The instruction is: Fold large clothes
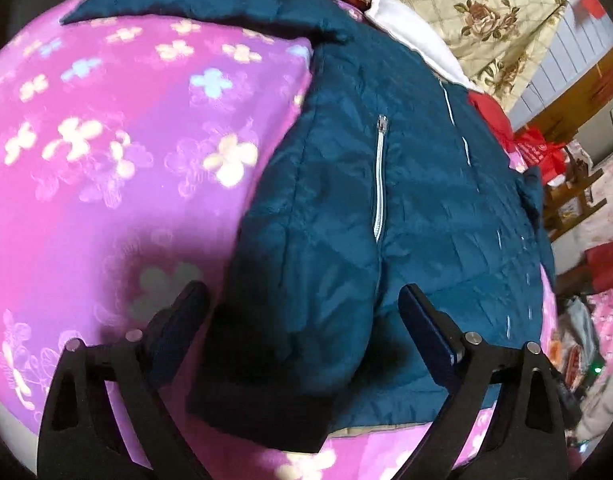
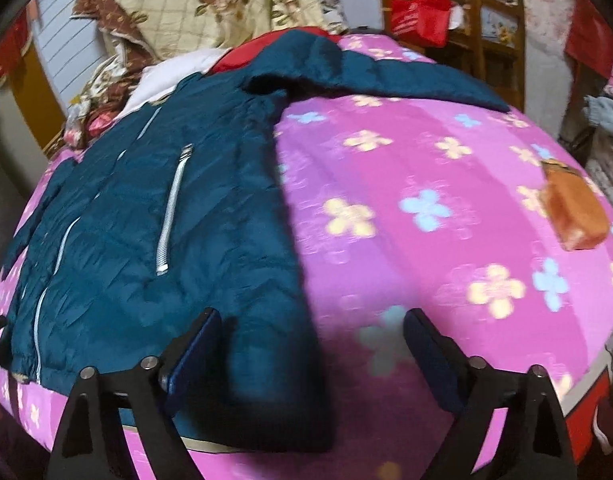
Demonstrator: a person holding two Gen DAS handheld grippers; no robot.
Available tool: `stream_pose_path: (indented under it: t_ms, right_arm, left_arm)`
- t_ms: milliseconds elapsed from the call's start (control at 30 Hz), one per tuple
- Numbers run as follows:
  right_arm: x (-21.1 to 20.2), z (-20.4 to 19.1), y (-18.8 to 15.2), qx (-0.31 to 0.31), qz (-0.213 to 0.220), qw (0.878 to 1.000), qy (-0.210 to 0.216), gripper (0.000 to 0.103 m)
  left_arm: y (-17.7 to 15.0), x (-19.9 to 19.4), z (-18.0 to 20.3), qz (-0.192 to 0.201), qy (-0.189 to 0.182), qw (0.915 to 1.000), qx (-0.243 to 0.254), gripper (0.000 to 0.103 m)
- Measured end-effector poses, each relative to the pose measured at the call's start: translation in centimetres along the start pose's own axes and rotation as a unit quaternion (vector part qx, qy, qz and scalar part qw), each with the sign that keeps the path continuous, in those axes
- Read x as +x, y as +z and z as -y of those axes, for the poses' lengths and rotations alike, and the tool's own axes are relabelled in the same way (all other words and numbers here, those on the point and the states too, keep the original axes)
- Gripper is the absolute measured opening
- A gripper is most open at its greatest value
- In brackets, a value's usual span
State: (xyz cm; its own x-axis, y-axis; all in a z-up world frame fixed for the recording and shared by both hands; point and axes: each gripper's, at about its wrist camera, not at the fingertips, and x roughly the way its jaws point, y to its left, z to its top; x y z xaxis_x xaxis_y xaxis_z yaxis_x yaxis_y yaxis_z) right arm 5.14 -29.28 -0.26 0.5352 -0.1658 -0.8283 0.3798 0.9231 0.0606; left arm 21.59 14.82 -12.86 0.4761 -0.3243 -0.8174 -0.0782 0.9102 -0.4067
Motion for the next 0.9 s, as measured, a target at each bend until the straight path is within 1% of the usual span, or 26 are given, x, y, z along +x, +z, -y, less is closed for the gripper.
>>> stream_pose_path:
  t_ms: [33,67,100,133,167,200,233,267,367,500,600,733,900]
  right_arm:
    - [0.4,-0.4,0.0,-0.003,-0.004,1.0,0.005,0.071]
    - [0.8,-0.7,-0.1,-0.003,-0.01,1.0,0.009,0.067]
    - [0.8,-1.1,-0.1,-0.008,0.0,1.0,0.001,0.051]
    - [0.8,-1.4,-0.1,-0.012,-0.003,1.0,0.014,0.032]
    - [0.8,-1.7,0.0,-0.013,-0.008,1.0,0.027,0.028]
    - [0.7,-1.8,0.0,-0.012,-0.008,1.0,0.027,0.02]
    - [0.4,-1.8,0.1,-0.011,-0.007,0.999,0.032,0.015]
    - [0.0,-1.8,0.1,-0.01,-0.005,0.999,0.037,0.013]
    - [-1.3,-1.1,0.0,-0.003,-0.001,0.999,0.045,0.009]
    - [-2.6,0.7,-0.7,0.009,0.0,0.999,0.043,0.006]
    - [-3.2,2.3,-1.6,0.021,-0.003,0.999,0.035,0.005]
    - [-4.2,3.2,-2.4,0.018,0.004,1.0,0.019,0.005]
    - [-5.7,3.5,-2.6,0.025,0.018,0.999,0.022,0.005]
  left_arm:
    - [-0.1,0.1,0.5,-0.002,0.003,1.0,0.007,0.089]
    - [-0.2,0.1,0.9,0.001,0.014,0.9998,0.014,0.079]
    - [-0.3,0.2,1.5,-0.002,0.025,0.9994,0.024,0.067]
    - [-0.3,0.4,2.0,-0.008,0.04,0.9986,0.032,0.051]
    - [-0.4,0.5,2.3,-0.009,0.055,0.9977,0.039,0.041]
    - [-0.6,0.5,2.7,-0.013,0.059,0.9973,0.042,0.037]
    - [-0.8,0.4,3.0,-0.014,0.058,0.9973,0.042,0.029]
    - [-1.1,0.3,3.1,-0.013,0.061,0.9972,0.043,0.026]
    - [-1.9,-0.3,3.4,-0.012,0.065,0.9969,0.043,0.022]
    - [-3.6,-1.1,3.8,-0.013,0.061,0.997,0.046,0.022]
    - [-4.9,-1.7,4.1,-0.005,0.069,0.996,0.056,0.022]
    - [-5.1,-2.4,4.5,0.009,0.092,0.9938,0.062,0.026]
    - [-6.1,-4.9,4.4,0.027,0.105,0.9918,0.068,0.031]
